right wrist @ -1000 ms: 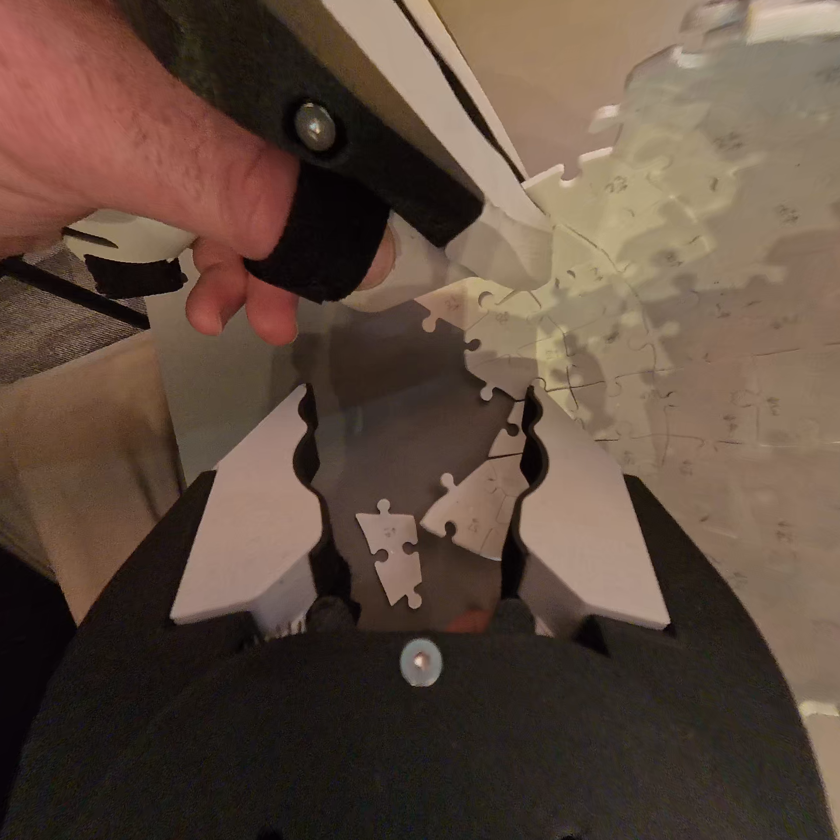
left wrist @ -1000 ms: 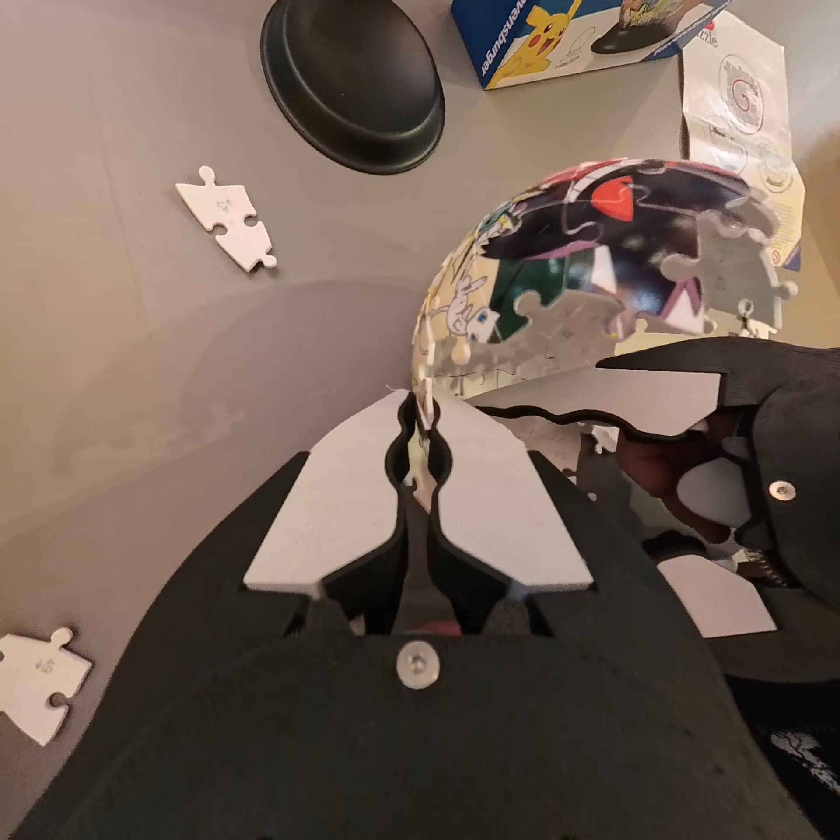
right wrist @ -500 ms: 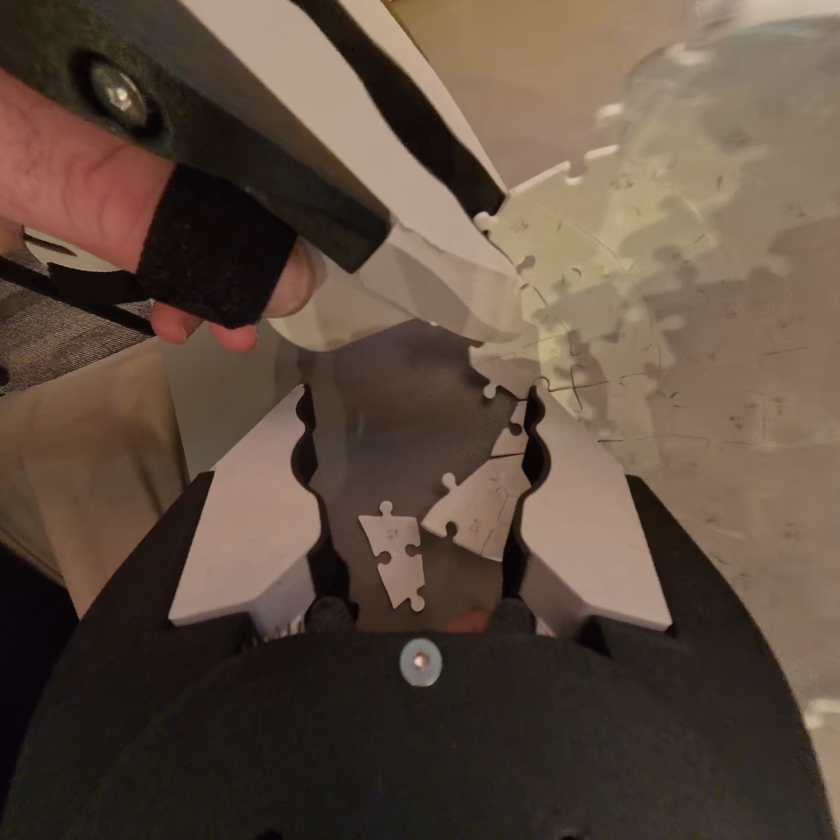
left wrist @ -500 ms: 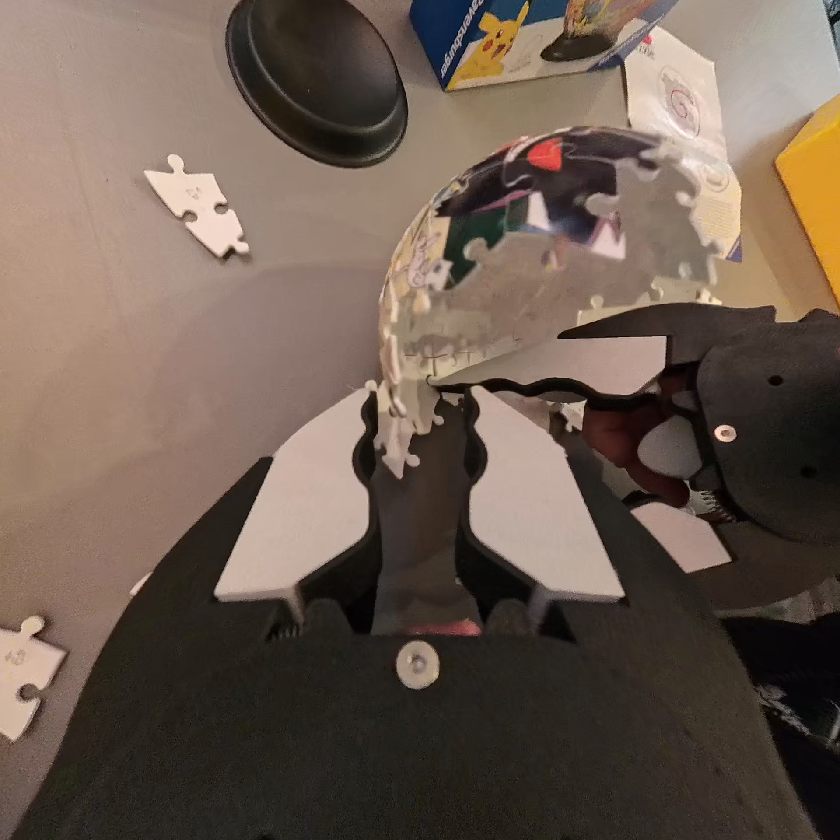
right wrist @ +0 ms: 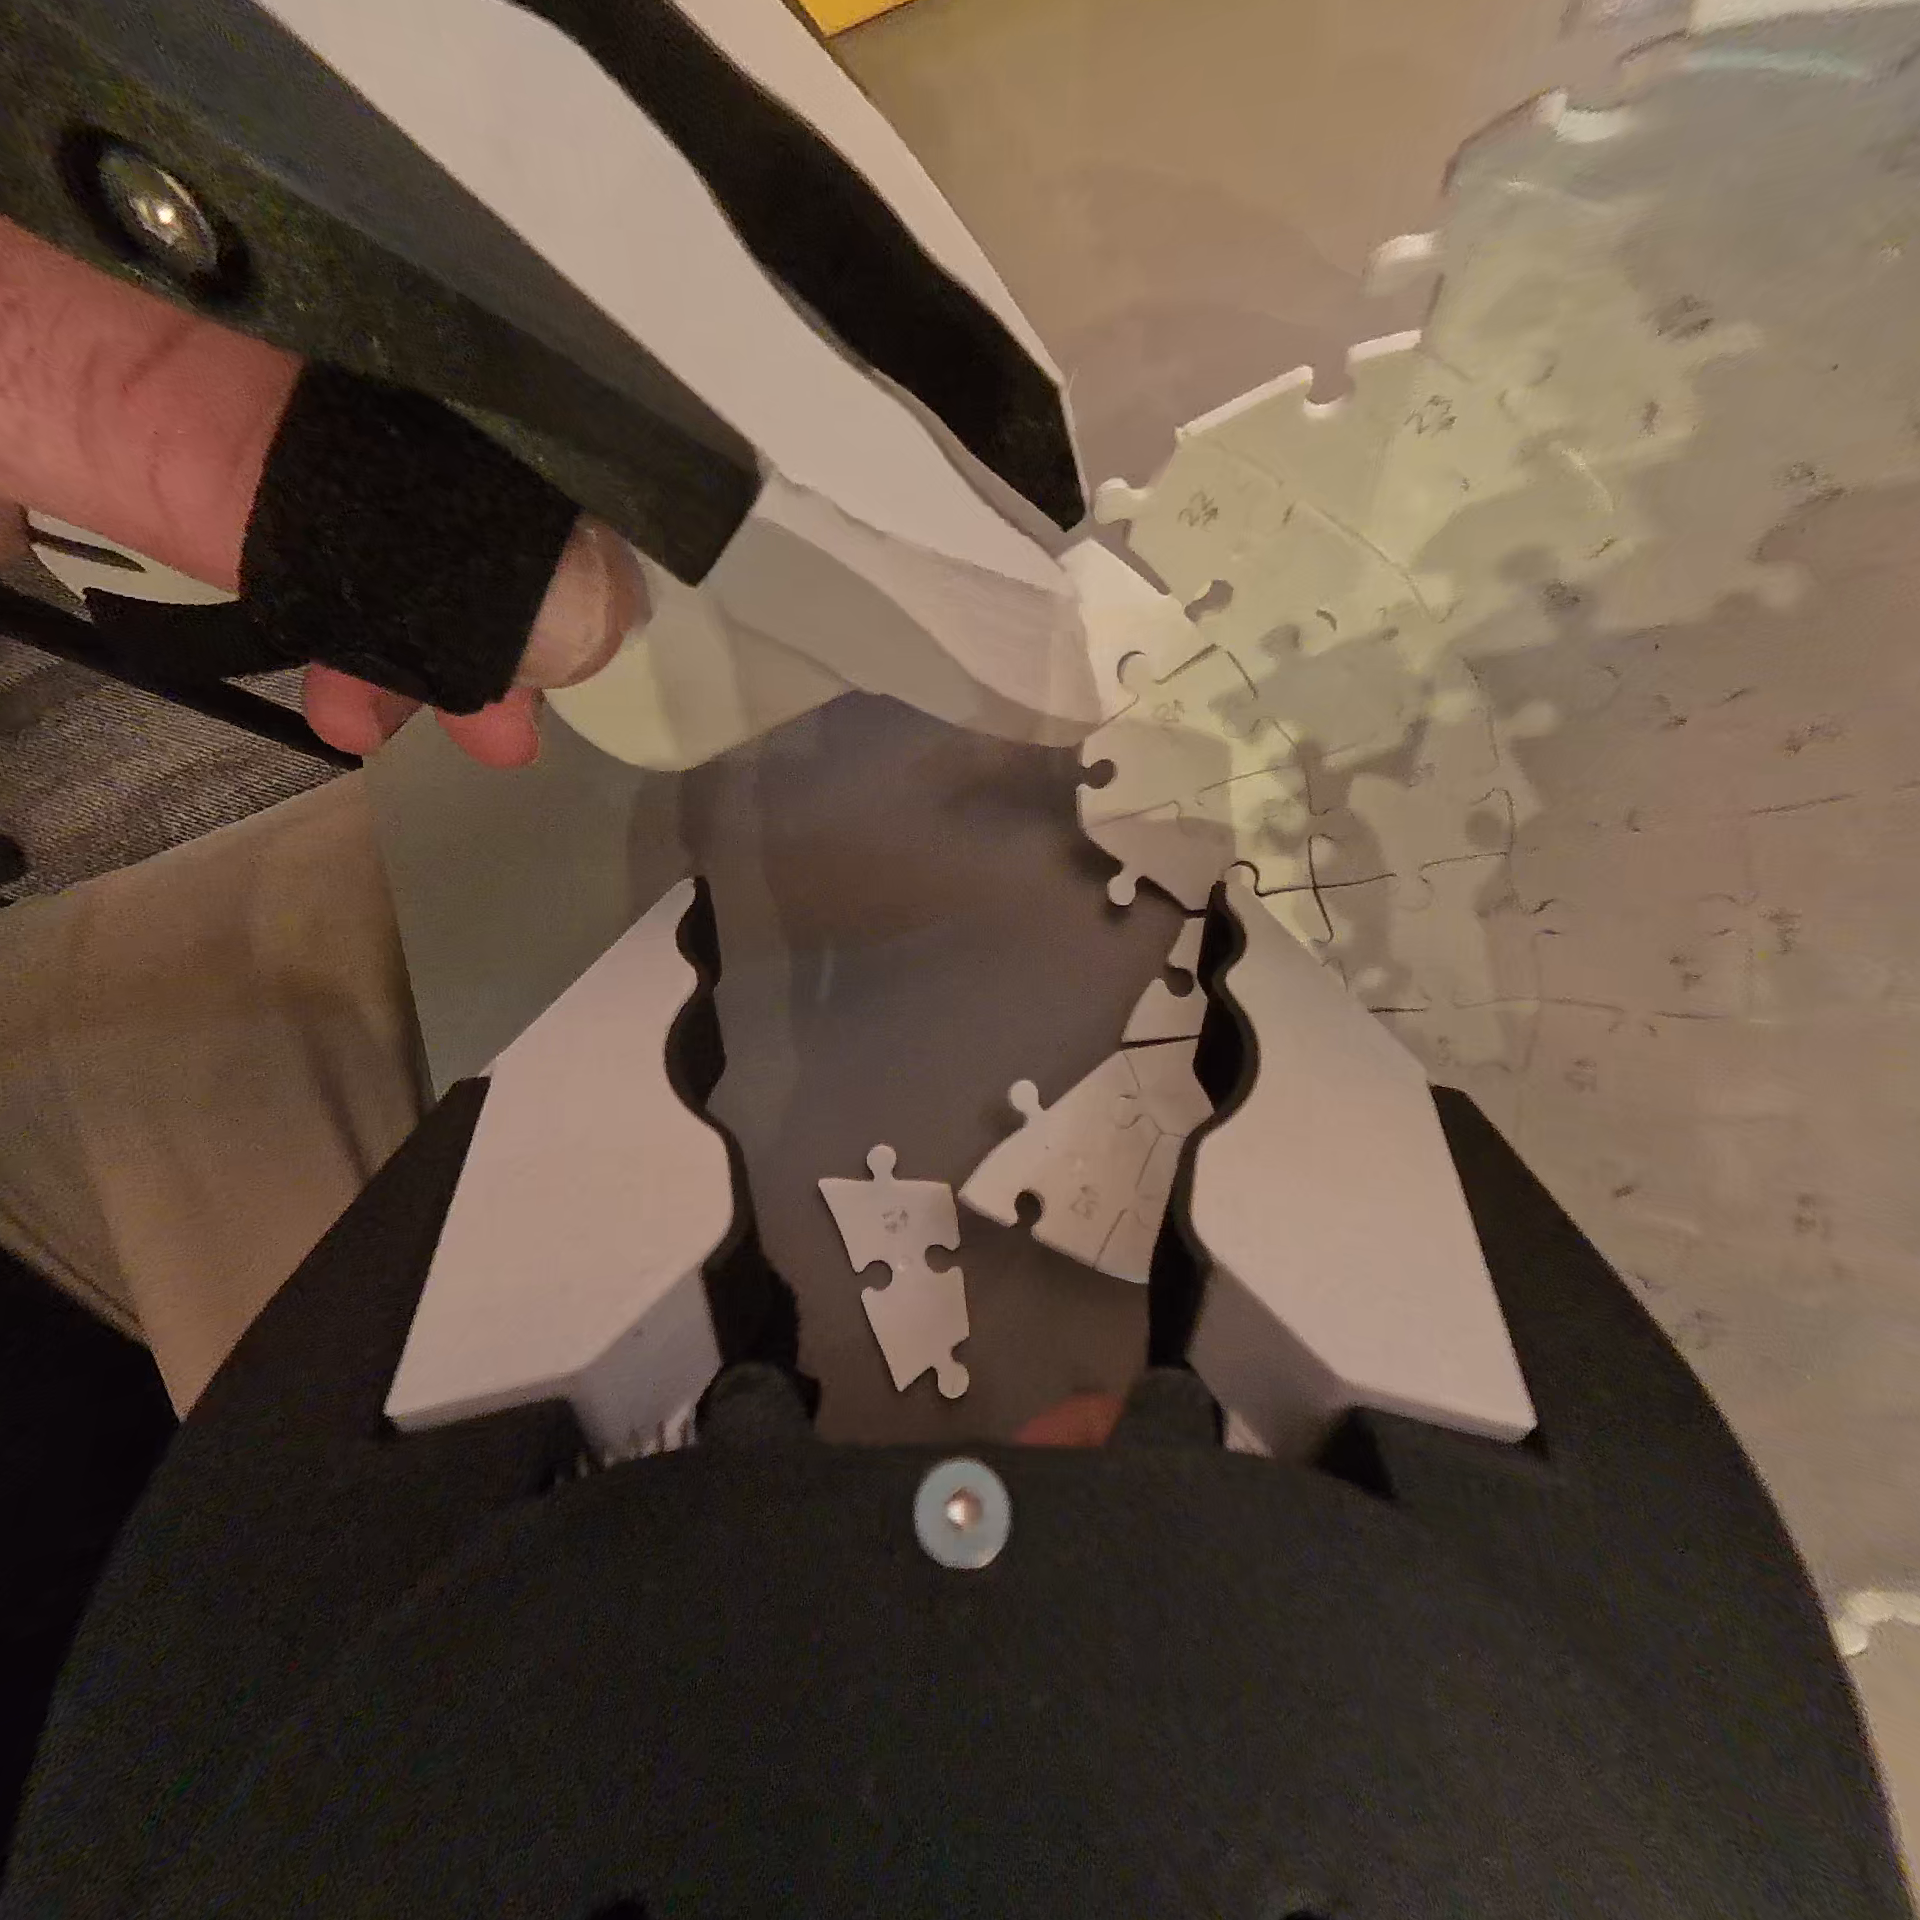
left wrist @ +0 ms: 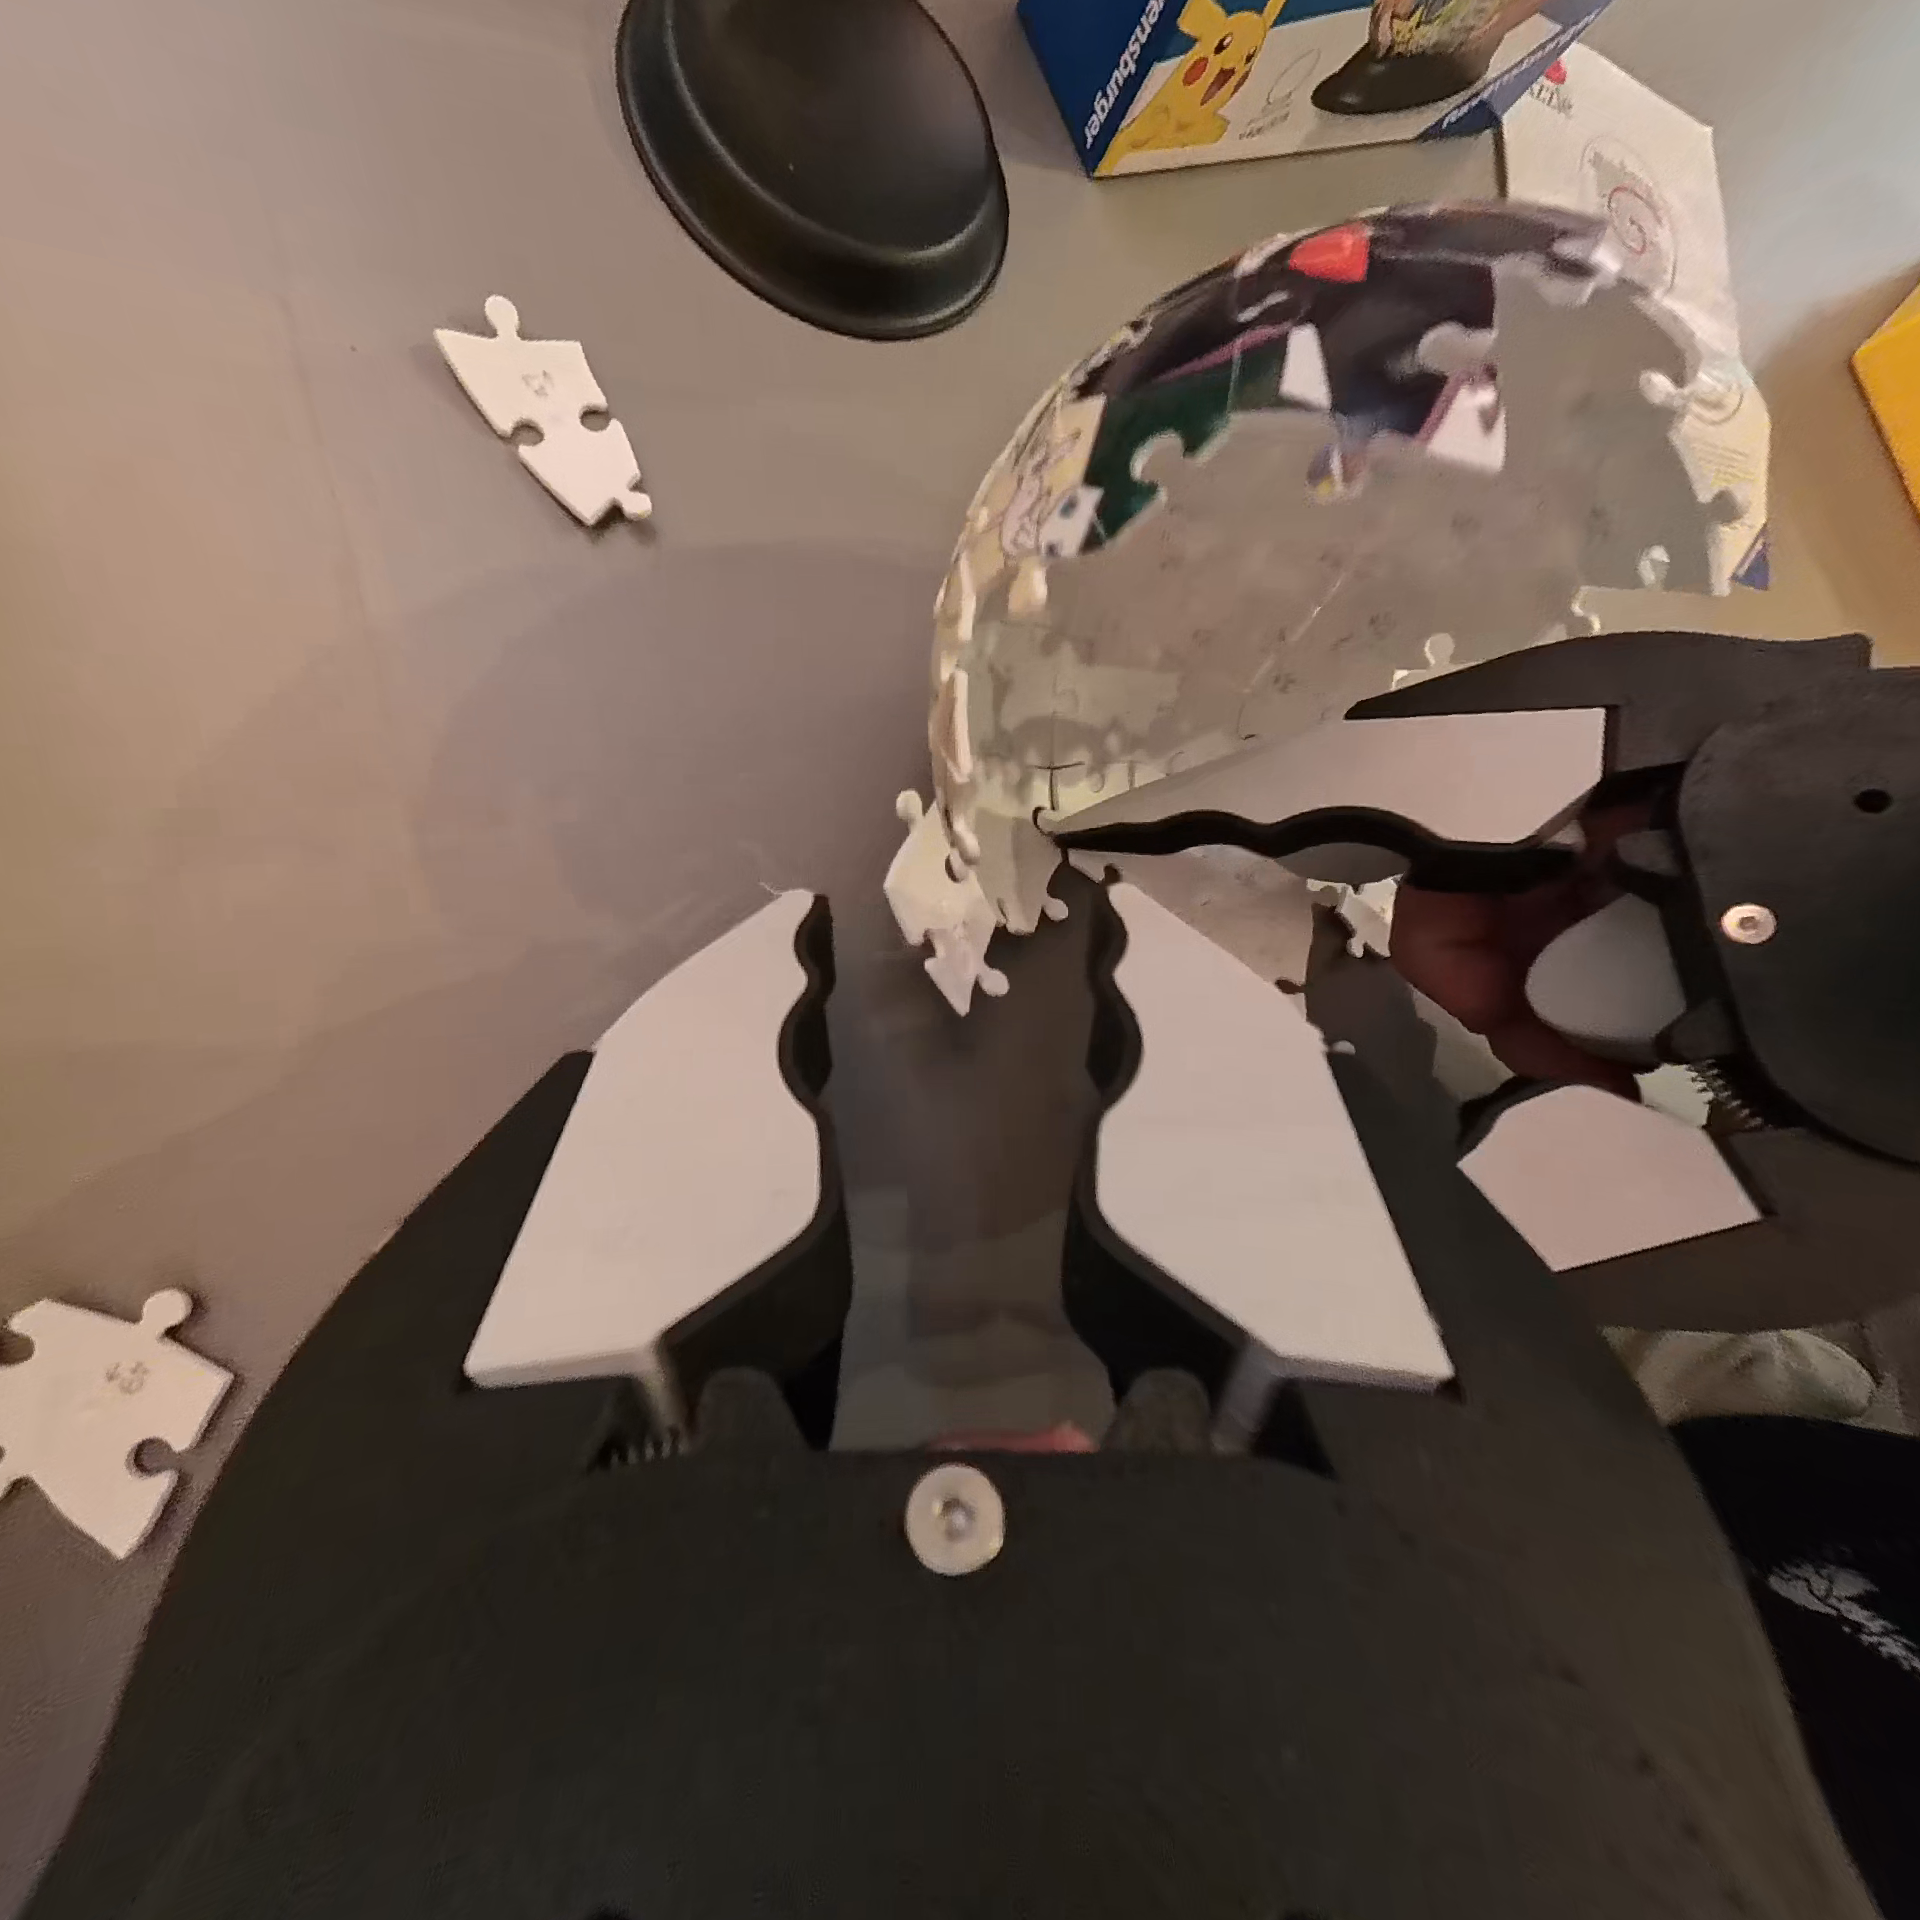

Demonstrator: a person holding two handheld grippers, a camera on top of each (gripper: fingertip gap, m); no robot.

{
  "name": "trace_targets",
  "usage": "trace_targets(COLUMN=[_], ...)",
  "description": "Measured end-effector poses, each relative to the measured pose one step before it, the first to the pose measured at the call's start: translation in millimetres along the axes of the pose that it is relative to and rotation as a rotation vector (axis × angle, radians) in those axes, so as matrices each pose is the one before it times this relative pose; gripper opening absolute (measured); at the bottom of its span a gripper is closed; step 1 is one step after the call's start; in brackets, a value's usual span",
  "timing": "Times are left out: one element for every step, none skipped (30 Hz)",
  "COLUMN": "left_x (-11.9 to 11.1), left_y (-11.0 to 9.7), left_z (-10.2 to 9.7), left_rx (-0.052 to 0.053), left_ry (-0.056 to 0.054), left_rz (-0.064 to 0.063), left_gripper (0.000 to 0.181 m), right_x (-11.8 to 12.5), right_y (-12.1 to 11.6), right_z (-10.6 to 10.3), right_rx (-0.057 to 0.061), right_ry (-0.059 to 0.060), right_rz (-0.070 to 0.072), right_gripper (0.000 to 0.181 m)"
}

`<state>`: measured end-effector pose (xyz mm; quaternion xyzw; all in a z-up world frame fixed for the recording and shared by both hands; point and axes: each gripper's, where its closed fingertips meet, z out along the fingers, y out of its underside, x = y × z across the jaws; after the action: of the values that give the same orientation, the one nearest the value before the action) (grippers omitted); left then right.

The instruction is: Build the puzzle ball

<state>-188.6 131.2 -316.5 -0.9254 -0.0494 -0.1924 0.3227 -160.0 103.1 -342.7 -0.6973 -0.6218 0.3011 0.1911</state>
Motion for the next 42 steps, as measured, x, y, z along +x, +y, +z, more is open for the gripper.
trace_targets(left_x=[0.33, 0.78, 1.53, 3.27, 3.72, 1.19, -1.10, -0.55, 0.38, 1.63, 1.71, 0.68, -0.63, -1.85, -1.76, -0.93, -1.32, -1.91, -0.96, -0.76, -0.64, 0.57, 1.06, -0.27, -0.05, 0.33, -0.05, -0.06, 0.34, 0.66, 0.61, 0.45, 0.04, 0.22, 0.15, -0.11, 0.02, 0.30, 0.05, -0.40, -0.04, 0.01], left_y=[2.19, 1.89, 2.25, 2.47, 1.65, 0.48, -1.87, -1.99, -2.10, -0.97, -0.31, -0.73, -0.44, -0.66, -0.50, -0.08, 0.67, 0.90, 0.83, 0.16, 0.19, -0.44, -0.54, -0.21, -0.40, -0.37, -0.18, -0.19, 0.00, -0.05, -0.10, 0.01, 0.01, 0.04, -0.22, -0.05, 0.18, 0.03, 0.01, -0.06, -0.03, -0.10], left_z=[1.14, 1.38, 1.76, 2.28, 2.73, 2.61, 1.78, 1.85, 1.68, 1.99, 2.50, 2.29, 1.85, 1.09, 0.67, 0.57, 0.26, 0.36, 0.49, 0.30, 0.39, 0.35, 0.35, 0.41, 0.52, 0.40, 0.32, 0.40, 0.24, -0.01, 0.00, -0.05, -0.05, 0.00, 0.05, 0.07, 0.04, -0.12, -0.16, 0.12, 0.11, 0.07], left_rx=[-0.0054, -0.0009, -0.0021, -0.0039, -0.0018, 0.0018, 0.0127, 0.0104, 0.0110, 0.0014, -0.0012, 0.0048, 0.0042, 0.0070, 0.0069, 0.0039, -0.0003, -0.0011, 0.0007, 0.0040, 0.0020, 0.0058, 0.0051, 0.0010, 0.0027, 0.0027, 0.0001, 0.0008, -0.0002, 0.0002, 0.0019, 0.0012, -0.0001, -0.0022, 0.0000, -0.0009, -0.0021, -0.0041, -0.0043, -0.0042, -0.0045, -0.0044], left_ry=[0.0064, 0.0065, 0.0074, 0.0176, 0.0183, 0.0005, -0.0107, -0.0010, 0.0065, 0.0086, 0.0021, -0.0067, -0.0111, -0.0139, -0.0067, 0.0057, 0.0075, 0.0018, 0.0052, 0.0065, 0.0077, 0.0132, 0.0179, 0.0067, 0.0064, 0.0097, 0.0040, 0.0010, 0.0025, 0.0054, 0.0031, 0.0010, -0.0025, 0.0008, 0.0019, 0.0009, 0.0002, 0.0006, 0.0006, -0.0002, 0.0037, 0.0054], left_rz=[-0.0054, -0.0078, -0.0080, -0.0084, -0.0109, -0.0082, -0.0007, -0.0089, -0.0165, -0.0083, 0.0003, 0.0039, 0.0013, -0.0040, -0.0078, -0.0119, -0.0141, -0.0100, -0.0054, -0.0090, -0.0152, -0.0152, -0.0115, -0.0075, -0.0030, -0.0036, -0.0016, 0.0043, 0.0033, -0.0024, -0.0030, 0.0005, 0.0040, 0.0025, -0.0009, -0.0017, -0.0006, 0.0027, -0.0019, -0.0057, -0.0106, -0.0093], left_gripper=[0.048, 0.047, 0.047, 0.046, 0.045, 0.044, 0.040, 0.036, 0.030, 0.027, 0.027, 0.026, 0.023, 0.019, 0.016, 0.014, 0.011, 0.009, 0.007, 0.006, 0.005, 0.005, 0.004, 0.004, 0.004, 0.004, 0.004, 0.004, 0.003, 0.003, 0.003, 0.003, 0.003, 0.003, 0.002, 0.002, 0.002, 0.002, 0.002, 0.003, 0.002, 0.002], right_x=[0.27, 0.00, -0.14, -0.03, -0.08, -0.29, -0.18, -0.11, -0.06, -0.33, -0.16, 0.13, 0.08, 0.19, 0.17, 0.16, 0.13, 0.02, -0.12, -0.15, -0.22, -0.06, 0.26, 0.18, 0.43, 0.41, 0.20, -0.09, 0.42, 0.27, 0.15, 0.47, -0.10, -0.07, 0.06, 0.08, 0.30, 0.58, 0.35, -0.58, -0.10, -0.16], right_y=[-0.11, -0.09, -0.03, -0.09, -0.08, -0.02, 0.00, -0.20, -0.05, 0.10, 0.05, -0.39, -0.03, -0.02, -0.06, 0.09, 0.01, -0.14, -0.04, -0.05, -0.10, -0.04, -0.02, 0.03, 0.05, -0.15, -0.01, -0.03, -0.05, -0.11, -0.21, -0.33, -0.38, -0.08, -0.42, -0.38, -0.69, -0.41, -0.71, -0.76, 0.12, 0.37], right_z=[-0.03, -0.02, -0.01, 0.06, 0.06, 0.00, 0.11, -0.07, 0.03, 0.12, 0.15, 0.00, -0.07, -0.18, -0.04, -0.10, -0.09, -0.20, 0.00, 0.03, -0.04, -0.03, -0.14, -0.21, -0.19, -0.35, -0.17, 0.01, -0.16, -0.07, 0.03, 0.04, 0.13, 0.05, 0.00, -0.05, -0.23, 0.10, 0.28, 0.26, 0.15, 0.11], right_rx=[0.0010, 0.0010, 0.0008, 0.0007, 0.0007, 0.0008, 0.0005, 0.0013, -0.0003, -0.0006, 0.0004, 0.0025, 0.0004, -0.0001, 0.0007, 0.0017, 0.0014, 0.0010, 0.0002, -0.0003, 0.0008, 0.0007, 0.0007, 0.0008, 0.0013, 0.0015, 0.0004, 0.0002, 0.0001, 0.0014, 0.0018, 0.0017, 0.0038, 0.0026, 0.0038, 0.0045, 0.0029, 0.0014, 0.0026, 0.0045, -0.0051, -0.0039], right_ry=[0.0000, -0.0009, -0.0006, 0.0004, 0.0002, -0.0012, -0.0013, -0.0009, -0.0006, -0.0010, -0.0020, -0.0001, -0.0007, 0.0003, 0.0002, -0.0002, -0.0018, -0.0021, -0.0010, -0.0014, -0.0027, -0.0008, -0.0001, -0.0013, -0.0011, -0.0014, -0.0010, -0.0003, 0.0023, 0.0011, 0.0008, 0.0040, 0.0013, 0.0003, -0.0003, -0.0018, -0.0018, 0.0031, 0.0034, -0.0035, 0.0004, 0.0023], right_rz=[0.0003, 0.0011, 0.0010, -0.0002, 0.0000, 0.0005, 0.0001, 0.0024, 0.0010, 0.0001, 0.0017, 0.0019, 0.0016, 0.0017, 0.0010, 0.0007, 0.0020, 0.0023, 0.0010, 0.0007, 0.0021, 0.0007, 0.0017, 0.0022, 0.0021, 0.0038, 0.0022, 0.0006, 0.0012, 0.0027, 0.0025, 0.0024, 0.0043, 0.0023, 0.0058, 0.0074, 0.0097, 0.0061, 0.0052, 0.0081, -0.0021, -0.0079], right_gripper=[0.092, 0.092, 0.092, 0.092, 0.093, 0.093, 0.094, 0.094, 0.094, 0.094, 0.094, 0.094, 0.094, 0.094, 0.094, 0.094, 0.094, 0.094, 0.094, 0.094, 0.095, 0.095, 0.095, 0.095, 0.094, 0.094, 0.093, 0.094, 0.094, 0.094, 0.094, 0.094, 0.094, 0.094, 0.094, 0.094, 0.094, 0.093, 0.092, 0.093, 0.093, 0.094])
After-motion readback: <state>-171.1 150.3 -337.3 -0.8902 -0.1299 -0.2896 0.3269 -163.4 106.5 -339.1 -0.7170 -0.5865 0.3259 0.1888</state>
